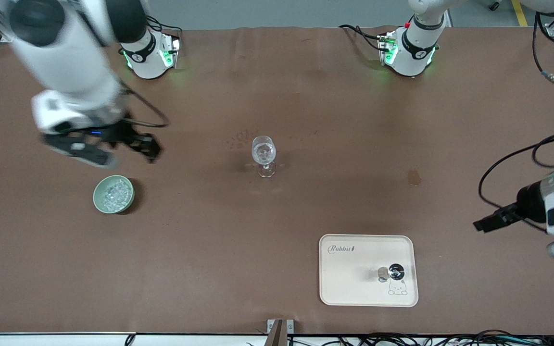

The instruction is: Pour wine and add ice with both arms

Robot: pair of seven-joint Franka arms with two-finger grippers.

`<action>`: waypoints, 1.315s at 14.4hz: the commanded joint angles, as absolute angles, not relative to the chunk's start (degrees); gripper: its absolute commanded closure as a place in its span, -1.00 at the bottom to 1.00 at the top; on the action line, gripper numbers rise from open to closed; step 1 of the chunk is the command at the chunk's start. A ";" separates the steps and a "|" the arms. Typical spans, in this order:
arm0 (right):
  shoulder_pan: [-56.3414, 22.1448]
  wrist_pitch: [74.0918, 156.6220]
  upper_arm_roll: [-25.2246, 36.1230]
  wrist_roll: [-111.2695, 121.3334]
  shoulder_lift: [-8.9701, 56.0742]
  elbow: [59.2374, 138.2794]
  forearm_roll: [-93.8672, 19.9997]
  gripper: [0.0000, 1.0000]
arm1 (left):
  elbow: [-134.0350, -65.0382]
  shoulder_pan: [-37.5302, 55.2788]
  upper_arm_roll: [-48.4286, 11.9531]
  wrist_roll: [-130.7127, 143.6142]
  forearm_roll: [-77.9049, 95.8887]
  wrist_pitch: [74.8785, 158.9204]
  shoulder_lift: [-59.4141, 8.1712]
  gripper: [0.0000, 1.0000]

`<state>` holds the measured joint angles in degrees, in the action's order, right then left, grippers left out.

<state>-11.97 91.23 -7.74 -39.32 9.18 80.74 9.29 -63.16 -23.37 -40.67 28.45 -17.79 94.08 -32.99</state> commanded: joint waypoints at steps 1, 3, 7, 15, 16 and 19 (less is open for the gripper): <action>-10.11 89.31 -1.87 -29.40 4.49 83.67 5.55 -1.00 | -65.30 -24.61 -40.34 17.95 -18.72 92.12 -26.39 -1.00; -10.02 87.11 5.32 -19.47 2.91 83.67 3.27 -1.00 | -65.39 -24.61 -40.43 17.05 -18.81 91.41 -23.66 -1.00; -0.99 85.60 7.21 -4.87 1.85 82.71 1.93 -1.00 | -65.74 -25.74 -40.25 9.34 -17.93 88.25 -20.49 -1.00; -0.62 82.88 8.17 -2.20 2.11 81.83 1.23 -1.00 | -77.83 -3.29 -7.52 5.89 -3.88 82.00 -6.00 -1.00; -0.62 82.88 8.09 -2.20 2.11 81.83 1.23 -1.00 | -82.83 0.14 -3.82 5.80 -3.43 84.18 -2.67 -1.00; -1.23 83.06 8.00 -2.29 2.20 81.83 1.06 -1.00 | -93.15 0.79 -2.64 5.71 -3.25 89.29 4.29 -1.00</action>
<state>-0.95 83.12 8.08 -2.71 2.98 80.99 2.06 -83.10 0.11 -3.77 6.52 -4.19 85.38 -2.80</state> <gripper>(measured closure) 0.000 0.000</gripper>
